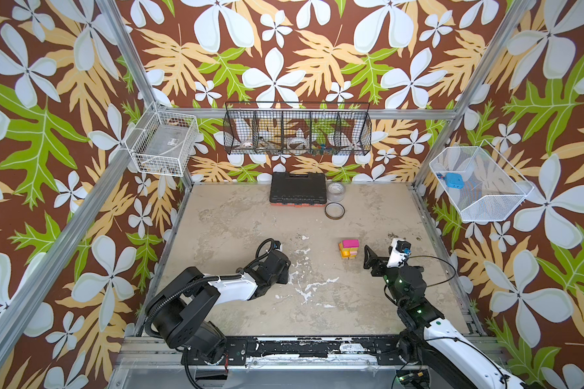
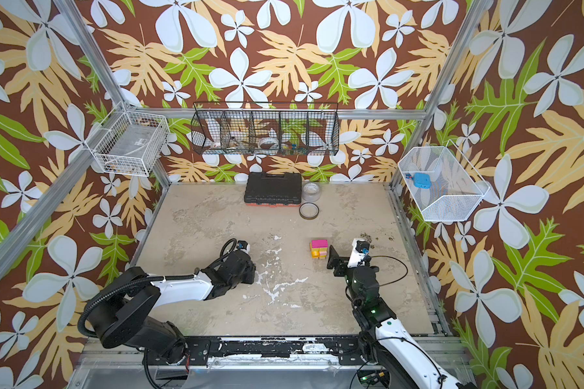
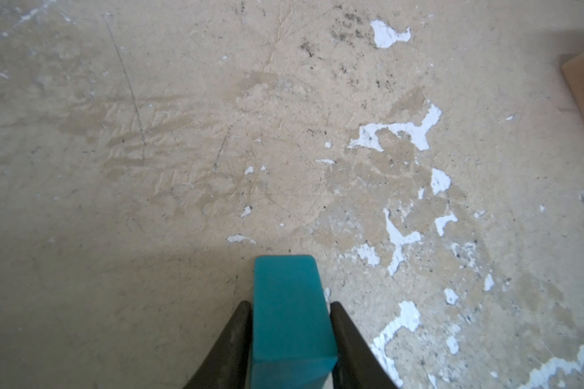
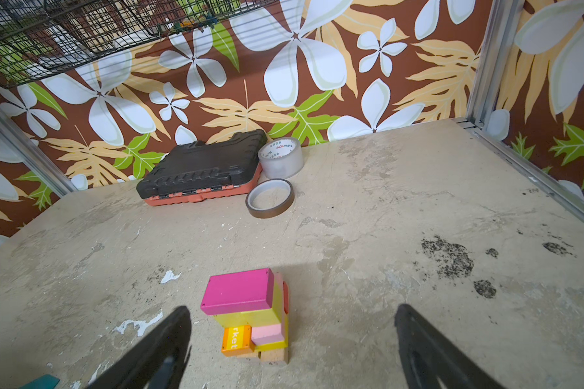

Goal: Build the wood block tower
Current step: 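Lower the left gripper onto the teal block and close on it, then lift the teal block with the left gripper and carry it over the stack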

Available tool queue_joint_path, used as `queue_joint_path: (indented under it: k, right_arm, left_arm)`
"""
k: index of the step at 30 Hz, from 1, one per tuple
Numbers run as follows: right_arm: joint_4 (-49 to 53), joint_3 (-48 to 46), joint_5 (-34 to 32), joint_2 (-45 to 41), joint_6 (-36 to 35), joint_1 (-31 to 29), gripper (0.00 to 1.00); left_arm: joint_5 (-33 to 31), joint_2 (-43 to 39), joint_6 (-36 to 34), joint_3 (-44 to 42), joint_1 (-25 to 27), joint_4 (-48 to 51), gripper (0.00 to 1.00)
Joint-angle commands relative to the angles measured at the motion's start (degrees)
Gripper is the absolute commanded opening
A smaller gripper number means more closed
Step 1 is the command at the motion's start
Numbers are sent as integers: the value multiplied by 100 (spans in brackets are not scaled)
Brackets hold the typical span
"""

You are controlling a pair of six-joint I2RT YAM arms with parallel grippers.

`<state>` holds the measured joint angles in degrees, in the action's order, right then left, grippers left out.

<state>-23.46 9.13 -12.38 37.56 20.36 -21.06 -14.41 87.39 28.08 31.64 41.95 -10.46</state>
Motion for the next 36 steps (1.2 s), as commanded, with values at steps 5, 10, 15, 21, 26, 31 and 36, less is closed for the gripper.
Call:
queue_joint_path:
  k: [5, 10, 15, 21, 26, 31, 36]
  right_arm:
    - [-35, 36, -36, -3, -6, -4, 94]
    - [-32, 37, -36, -3, -6, -7, 94]
    - [-35, 37, -36, -3, -5, -11, 94]
    - [-35, 37, -54, -3, 0, -10, 94]
    - [-47, 37, -237, 21, 15, -7, 96]
    - [-123, 122, -296, 349, 196, 272, 98]
    - [-237, 245, 405, 831, 556, 1086, 96]
  left_arm:
    - [-365, 230, 23, 149, 76, 259, 32]
    - [-378, 245, 18, 211, 85, 260, 22]
    - [-367, -52, -93, 361, 93, 349, 14]
    - [-523, -990, -383, 636, 82, 479, 2]
    - [-527, -1906, -735, 951, 93, 490, 0]
    - [414, -2592, -1799, 928, 93, -61, 0]
    - [678, -2333, -2289, 1545, 86, 402, 0]
